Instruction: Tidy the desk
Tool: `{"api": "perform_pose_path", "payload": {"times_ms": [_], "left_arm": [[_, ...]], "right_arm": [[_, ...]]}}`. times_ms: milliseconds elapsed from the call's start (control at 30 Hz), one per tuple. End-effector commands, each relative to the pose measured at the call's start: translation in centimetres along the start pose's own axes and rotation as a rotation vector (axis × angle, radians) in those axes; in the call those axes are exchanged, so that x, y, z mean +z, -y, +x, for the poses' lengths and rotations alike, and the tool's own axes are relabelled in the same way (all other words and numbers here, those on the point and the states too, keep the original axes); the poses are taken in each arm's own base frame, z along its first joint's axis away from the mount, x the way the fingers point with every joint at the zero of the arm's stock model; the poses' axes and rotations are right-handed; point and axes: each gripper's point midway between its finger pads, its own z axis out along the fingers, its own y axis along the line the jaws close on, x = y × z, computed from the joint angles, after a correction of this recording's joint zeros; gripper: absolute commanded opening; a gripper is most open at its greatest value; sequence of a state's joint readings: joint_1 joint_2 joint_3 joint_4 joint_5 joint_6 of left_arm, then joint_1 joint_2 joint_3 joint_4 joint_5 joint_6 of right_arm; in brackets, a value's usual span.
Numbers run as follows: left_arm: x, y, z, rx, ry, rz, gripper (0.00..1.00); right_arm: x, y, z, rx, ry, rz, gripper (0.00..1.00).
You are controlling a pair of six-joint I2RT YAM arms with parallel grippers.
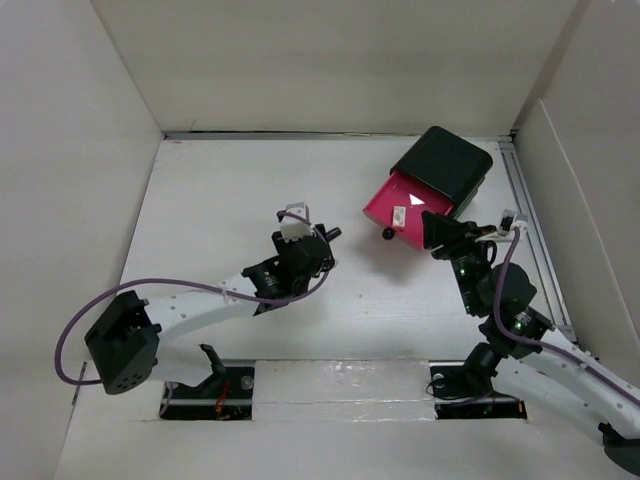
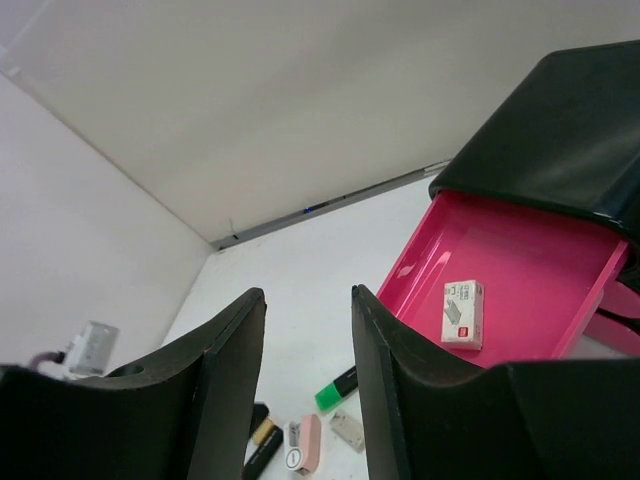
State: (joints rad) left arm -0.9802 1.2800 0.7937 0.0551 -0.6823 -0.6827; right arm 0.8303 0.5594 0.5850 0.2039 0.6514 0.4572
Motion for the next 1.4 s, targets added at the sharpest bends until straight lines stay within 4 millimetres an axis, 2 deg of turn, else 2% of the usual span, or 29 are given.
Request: {"api": "perform_pose_path", "payload": {"times_ms": [0,167,367,500,533,633,800,833,967,1100,1200,1233,1300,1367], "left_arm": [[-0.1,-2.8,3.6,-0.042,-0.077,-0.087,0.60],[1.3,-4.2,6.3,0.009,-0.121,-0.181,0.62],[3.3,-4.4,8.3,0.032,-0.147,-0.237,0.64],[4.7,-5.4,8.9,0.006,-0.182,-0.246,0.62],[5.2,-4.8,8.5,-0.023,-0.166,-0.222,0.62],[5.7,-5.1,8.2,-0.011,-0.163,-0.210,0.61],[6.8,-4.7,9.2,0.027,-0.185,-0.224,0.50],[7.1,-4.8,9.7,0.034,-0.197,-0.230,0.41],[6.9,-5.0,9.8,0.034,-0.202,-0.229,0.36],[6.1,-5.7,9.4,0.029,-0.194,-0.240,0.25],[5.2,-5.8,7.9,0.025,-0.172,-0.245,0.19],[3.9,-5.0,7.3,0.049,-0.157,-0.232,0.17],[3.3,-3.9,5.3,0.037,-0.119,-0.205,0.17],[2.4,-2.1,2.5,0.000,-0.085,-0.146,0.16]], "right_arm": [[0.3,-1.2,-1.3,0.038,0.034,-0.040,0.46],[0.4,-1.4,-1.0,0.029,0.023,-0.048,0.46],[0.5,-1.5,-1.0,0.021,0.020,-0.046,0.46],[0.4,-1.3,-1.0,0.022,0.021,-0.040,0.46],[0.4,-1.5,-0.9,0.022,0.017,-0.049,0.46],[0.4,-1.4,-0.9,0.027,0.021,-0.045,0.47],[0.6,-1.4,-0.7,0.018,0.015,-0.042,0.47],[0.5,-1.3,-0.8,0.019,0.020,-0.037,0.47],[0.5,-1.0,-0.9,0.015,0.024,-0.027,0.47],[0.6,-1.2,-0.8,0.016,0.022,-0.033,0.47],[0.7,-1.1,-0.7,0.014,0.018,-0.030,0.47],[0.6,-1.2,-0.7,0.013,0.017,-0.034,0.47],[0.6,-1.2,-0.7,0.015,0.017,-0.032,0.47],[0.6,-1.0,-0.7,0.016,0.023,-0.023,0.47]]}}
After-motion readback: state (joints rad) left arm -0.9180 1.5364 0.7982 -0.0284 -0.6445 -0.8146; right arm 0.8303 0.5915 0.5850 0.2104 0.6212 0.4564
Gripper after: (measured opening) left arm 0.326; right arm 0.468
